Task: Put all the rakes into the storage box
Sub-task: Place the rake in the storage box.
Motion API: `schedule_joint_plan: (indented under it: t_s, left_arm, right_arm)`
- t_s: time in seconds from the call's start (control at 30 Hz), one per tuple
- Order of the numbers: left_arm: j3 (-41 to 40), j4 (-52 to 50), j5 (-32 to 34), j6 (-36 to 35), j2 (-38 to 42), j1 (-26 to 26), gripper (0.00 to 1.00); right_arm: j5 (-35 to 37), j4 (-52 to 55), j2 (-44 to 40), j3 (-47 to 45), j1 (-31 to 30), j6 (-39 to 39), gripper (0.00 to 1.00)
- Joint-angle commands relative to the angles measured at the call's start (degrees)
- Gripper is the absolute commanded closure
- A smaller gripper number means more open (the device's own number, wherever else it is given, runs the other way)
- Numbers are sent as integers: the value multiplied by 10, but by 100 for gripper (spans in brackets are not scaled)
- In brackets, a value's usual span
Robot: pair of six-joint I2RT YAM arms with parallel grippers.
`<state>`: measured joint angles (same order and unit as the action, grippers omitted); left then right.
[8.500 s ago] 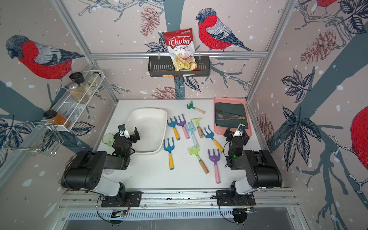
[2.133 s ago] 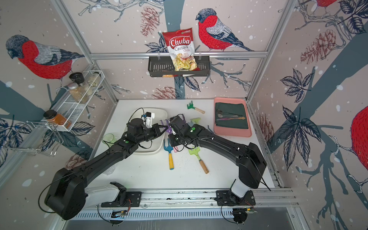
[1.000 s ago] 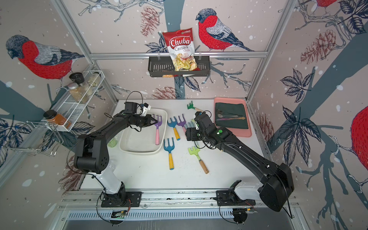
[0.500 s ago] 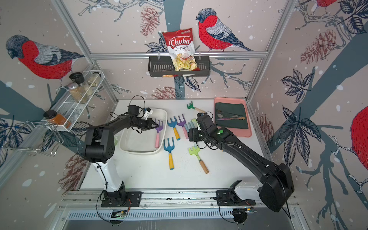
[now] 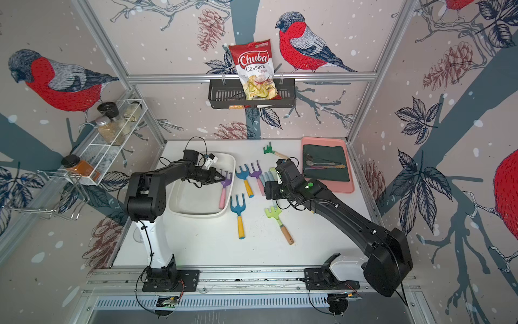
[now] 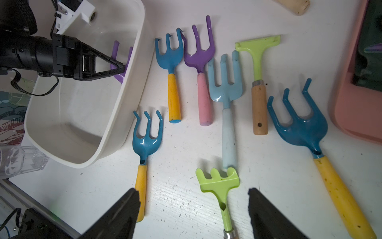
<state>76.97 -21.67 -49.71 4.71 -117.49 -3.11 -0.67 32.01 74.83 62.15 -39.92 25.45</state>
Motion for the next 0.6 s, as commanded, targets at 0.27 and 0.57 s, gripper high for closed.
schedule_joint_plan:
  t_s: [0.27, 0.57]
  left_arm:
    - [1, 1, 12, -19, -10, 4, 71]
    - [-6, -7, 36, -23, -7, 7, 58]
  right_arm:
    - [5, 7, 0, 6, 0, -9, 15]
    - [13, 16, -1, 8, 2, -14, 14]
